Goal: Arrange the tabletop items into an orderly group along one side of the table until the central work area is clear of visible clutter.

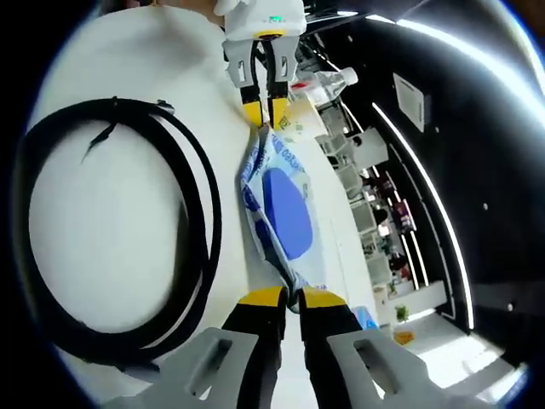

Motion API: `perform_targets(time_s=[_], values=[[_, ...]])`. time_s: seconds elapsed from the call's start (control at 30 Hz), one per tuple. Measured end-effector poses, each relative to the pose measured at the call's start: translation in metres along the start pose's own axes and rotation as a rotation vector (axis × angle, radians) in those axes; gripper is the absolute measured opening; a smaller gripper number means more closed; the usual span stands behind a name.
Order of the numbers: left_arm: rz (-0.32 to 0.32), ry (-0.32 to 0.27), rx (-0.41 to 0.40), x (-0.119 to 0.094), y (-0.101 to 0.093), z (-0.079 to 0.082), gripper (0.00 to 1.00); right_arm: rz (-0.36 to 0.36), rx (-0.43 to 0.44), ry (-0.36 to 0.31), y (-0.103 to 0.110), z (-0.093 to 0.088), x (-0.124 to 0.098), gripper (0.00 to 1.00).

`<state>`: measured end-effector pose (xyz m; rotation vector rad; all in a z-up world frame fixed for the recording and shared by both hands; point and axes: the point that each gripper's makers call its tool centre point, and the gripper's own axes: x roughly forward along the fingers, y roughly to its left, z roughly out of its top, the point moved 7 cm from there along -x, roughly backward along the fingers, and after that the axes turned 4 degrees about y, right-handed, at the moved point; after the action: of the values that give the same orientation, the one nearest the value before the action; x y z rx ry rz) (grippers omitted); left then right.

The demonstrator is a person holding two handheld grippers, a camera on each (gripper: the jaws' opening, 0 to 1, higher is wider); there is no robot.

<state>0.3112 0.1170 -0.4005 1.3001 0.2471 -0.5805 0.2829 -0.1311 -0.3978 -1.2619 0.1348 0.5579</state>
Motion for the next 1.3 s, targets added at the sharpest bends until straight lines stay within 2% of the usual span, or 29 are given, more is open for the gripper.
perform_targets(time_s=[0.03, 0.3, 0.4, 0.67, 0.8, 0.97, 1.1, 1.3], values=[[-0.027, 0.0, -0.009, -0.001, -0.003, -0.001, 0.09, 0.005, 0.011, -0.001, 0.0, -0.001, 0.0, 0.05], [-0.004, -0.027, -0.06, -0.013, 0.001, -0.003, 0.13, 0.025, 0.048, 0.008, 0.004, -0.002, -0.002, 0.11], [-0.013, -0.074, -0.101, -0.019, 0.002, 0.003, 0.15, 0.03, 0.066, 0.014, 0.005, -0.003, -0.003, 0.15], [-0.006, -0.111, -0.116, -0.028, 0.004, 0.011, 0.15, 0.041, 0.14, 0.022, 0.002, -0.011, -0.01, 0.19], [0.0, -0.089, -0.136, -0.028, 0.002, 0.009, 0.16, 0.033, 0.163, 0.029, 0.001, -0.014, -0.013, 0.19], [-0.004, -0.105, -0.17, -0.03, 0.0, 0.011, 0.17, 0.029, 0.197, 0.027, 0.0, -0.019, -0.019, 0.19], [0.007, -0.106, -0.163, -0.033, 0.0, 0.013, 0.19, 0.055, 0.343, -0.011, -0.001, -0.024, -0.022, 0.18], [0.007, -0.116, -0.172, -0.035, 0.0, 0.017, 0.19, 0.036, 0.361, -0.002, -0.006, -0.03, -0.026, 0.18]])
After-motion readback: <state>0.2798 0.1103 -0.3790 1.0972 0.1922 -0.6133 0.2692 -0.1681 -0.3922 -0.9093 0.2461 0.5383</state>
